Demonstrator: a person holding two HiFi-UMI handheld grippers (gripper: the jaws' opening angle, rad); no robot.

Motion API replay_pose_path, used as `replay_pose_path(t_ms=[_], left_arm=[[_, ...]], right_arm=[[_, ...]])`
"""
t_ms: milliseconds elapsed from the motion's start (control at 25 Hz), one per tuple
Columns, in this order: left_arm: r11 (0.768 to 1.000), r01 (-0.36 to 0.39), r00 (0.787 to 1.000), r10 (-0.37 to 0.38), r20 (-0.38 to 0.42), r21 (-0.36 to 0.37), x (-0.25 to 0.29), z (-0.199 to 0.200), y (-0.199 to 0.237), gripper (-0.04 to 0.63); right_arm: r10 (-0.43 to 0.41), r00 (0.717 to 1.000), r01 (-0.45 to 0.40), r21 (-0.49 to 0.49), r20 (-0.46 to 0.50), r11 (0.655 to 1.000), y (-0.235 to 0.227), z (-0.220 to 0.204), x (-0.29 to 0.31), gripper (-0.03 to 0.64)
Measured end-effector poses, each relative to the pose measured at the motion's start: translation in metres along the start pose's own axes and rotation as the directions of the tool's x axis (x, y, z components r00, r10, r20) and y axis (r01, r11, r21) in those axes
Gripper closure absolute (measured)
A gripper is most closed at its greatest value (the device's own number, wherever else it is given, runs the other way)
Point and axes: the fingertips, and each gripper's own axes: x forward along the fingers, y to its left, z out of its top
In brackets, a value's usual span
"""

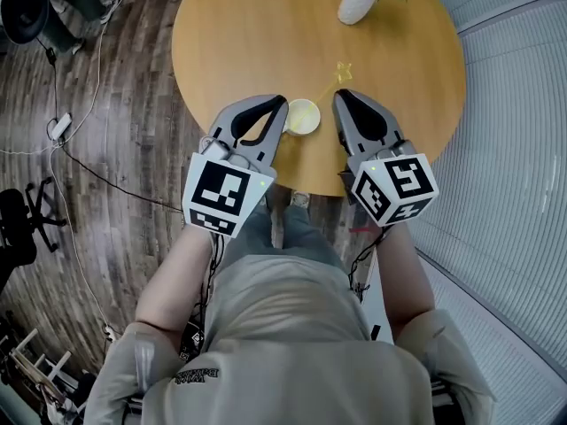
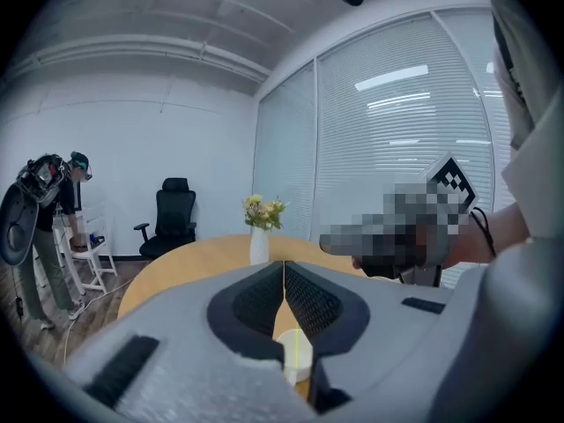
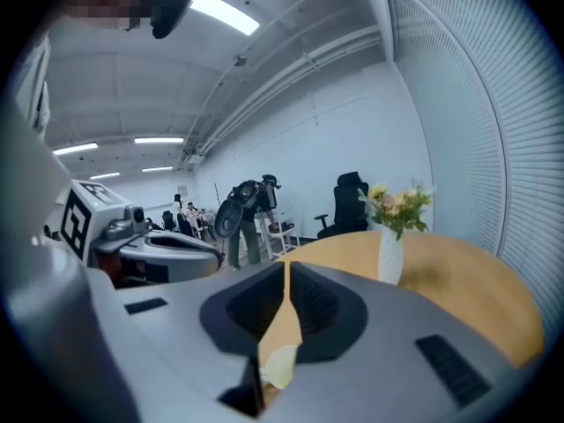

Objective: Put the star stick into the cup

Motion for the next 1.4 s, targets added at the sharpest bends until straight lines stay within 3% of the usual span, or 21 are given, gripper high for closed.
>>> replay_pose_path(t_ms=[440, 600, 760, 1120, 1400], left_arm=[[0.991, -0.009, 0.99, -0.009, 0.138, 0.13, -0.048, 0.092, -0.022, 0.572], [0.994, -0.01, 0.982, -0.011, 0.191, 0.108, -0.071, 0.119, -0.031, 0.572], [0.991, -0.022, 0.979, -0.006, 0.206, 0.133, -0.087, 0.126, -0.035, 0.572], [0.985, -0.035, 0.979, 0.0, 0.206, 0.167, -0.123, 0.129, -0.051, 0.572], [0.988, -0.041, 0.981, 0.011, 0.194, 0.151, -0.132, 0.122, -0.052, 0.572]], right_arm=[[0.018, 0.984, -0.002, -0.092, 0.179, 0.996, 0.028, 0.1, -0.06, 0.583], [0.025, 0.976, 0.005, -0.137, 0.217, 0.991, 0.042, 0.125, -0.085, 0.583], [0.041, 0.97, 0.008, -0.2, 0.239, 0.98, 0.056, 0.137, -0.103, 0.583], [0.082, 0.963, -0.033, -0.188, 0.258, 0.982, 0.081, 0.142, -0.135, 0.583], [0.109, 0.97, -0.061, -0.216, 0.216, 0.974, 0.086, 0.13, -0.144, 0.583]])
